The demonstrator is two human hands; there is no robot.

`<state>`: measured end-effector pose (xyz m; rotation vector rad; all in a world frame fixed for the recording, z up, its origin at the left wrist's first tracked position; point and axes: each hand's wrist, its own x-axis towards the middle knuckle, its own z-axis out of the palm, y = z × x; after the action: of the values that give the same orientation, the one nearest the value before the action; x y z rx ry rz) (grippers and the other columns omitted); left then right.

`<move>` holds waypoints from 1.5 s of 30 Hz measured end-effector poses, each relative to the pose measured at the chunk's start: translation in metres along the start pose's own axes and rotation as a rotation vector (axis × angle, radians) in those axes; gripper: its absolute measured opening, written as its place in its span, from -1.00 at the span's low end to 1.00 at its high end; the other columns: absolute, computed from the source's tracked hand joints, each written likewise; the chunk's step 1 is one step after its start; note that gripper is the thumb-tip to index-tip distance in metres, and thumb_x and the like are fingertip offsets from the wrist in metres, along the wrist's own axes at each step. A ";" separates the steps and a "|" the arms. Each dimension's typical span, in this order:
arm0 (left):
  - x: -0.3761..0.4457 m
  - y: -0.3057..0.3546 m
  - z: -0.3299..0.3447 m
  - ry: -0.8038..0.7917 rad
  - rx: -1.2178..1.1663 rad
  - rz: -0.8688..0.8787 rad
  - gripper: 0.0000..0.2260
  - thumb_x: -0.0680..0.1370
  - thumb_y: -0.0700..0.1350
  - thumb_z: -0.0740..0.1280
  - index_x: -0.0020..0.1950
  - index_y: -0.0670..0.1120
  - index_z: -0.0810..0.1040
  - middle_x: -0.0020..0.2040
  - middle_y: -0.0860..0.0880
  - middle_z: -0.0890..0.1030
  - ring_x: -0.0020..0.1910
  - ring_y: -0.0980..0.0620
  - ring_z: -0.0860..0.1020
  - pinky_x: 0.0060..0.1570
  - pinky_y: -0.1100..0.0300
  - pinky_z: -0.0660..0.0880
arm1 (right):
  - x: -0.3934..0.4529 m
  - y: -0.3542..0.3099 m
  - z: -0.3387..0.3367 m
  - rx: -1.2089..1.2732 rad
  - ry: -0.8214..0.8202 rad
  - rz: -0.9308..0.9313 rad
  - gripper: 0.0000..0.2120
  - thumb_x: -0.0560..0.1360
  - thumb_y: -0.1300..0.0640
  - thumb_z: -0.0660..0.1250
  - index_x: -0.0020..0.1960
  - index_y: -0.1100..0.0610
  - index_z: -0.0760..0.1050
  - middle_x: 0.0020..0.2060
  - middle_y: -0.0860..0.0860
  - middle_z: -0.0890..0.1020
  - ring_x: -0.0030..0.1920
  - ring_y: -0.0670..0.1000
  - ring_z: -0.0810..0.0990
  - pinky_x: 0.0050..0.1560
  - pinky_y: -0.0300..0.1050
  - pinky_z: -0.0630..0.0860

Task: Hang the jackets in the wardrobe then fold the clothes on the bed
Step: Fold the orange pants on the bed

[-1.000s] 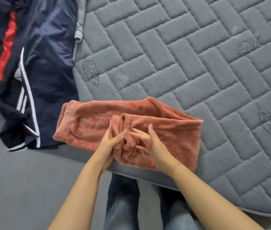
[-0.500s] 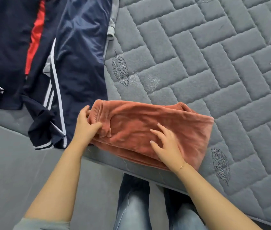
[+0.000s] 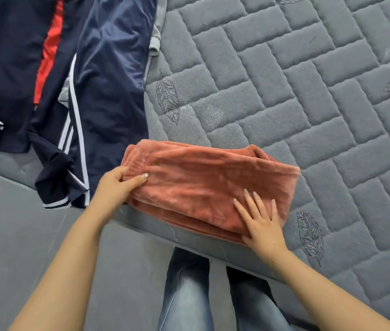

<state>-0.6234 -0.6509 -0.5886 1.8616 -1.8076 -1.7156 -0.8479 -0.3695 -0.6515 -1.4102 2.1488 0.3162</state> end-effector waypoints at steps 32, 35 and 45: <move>-0.087 0.002 0.179 -0.467 -0.426 -0.137 -0.65 0.70 -0.01 0.06 0.46 -0.02 0.37 0.46 -0.02 0.42 0.41 0.10 0.38 0.40 0.23 0.22 | -0.003 0.056 -0.075 1.892 -0.127 0.399 -0.74 0.53 0.14 0.33 0.19 0.18 0.48 -0.06 0.04 0.69 -0.10 -0.05 0.66 -0.07 -0.15 0.60; -0.114 -0.008 0.131 -0.369 -0.655 -0.031 -0.41 0.60 0.26 0.11 0.47 -0.12 0.35 0.40 -0.10 0.50 0.37 -0.04 0.48 0.37 0.14 0.38 | 0.009 0.010 -0.104 1.841 -0.038 0.331 -0.81 0.49 0.31 0.33 0.09 0.15 0.49 -0.27 -0.03 0.64 -0.30 -0.12 0.59 -0.26 -0.24 0.54; -0.101 -0.038 0.049 0.083 -0.812 0.050 -0.20 0.34 -0.18 0.54 0.49 0.05 0.22 0.32 0.05 0.53 0.25 0.21 0.54 0.04 0.39 0.50 | 0.108 -0.193 -0.152 1.725 -0.061 0.269 -0.61 0.47 0.28 0.43 0.18 0.18 0.31 -0.34 0.02 0.63 -0.38 -0.06 0.62 -0.36 -0.28 0.52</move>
<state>-0.6021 -0.5367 -0.5682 1.4726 -0.8799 -1.8991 -0.7542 -0.6070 -0.5674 -0.0763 1.5346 -1.1289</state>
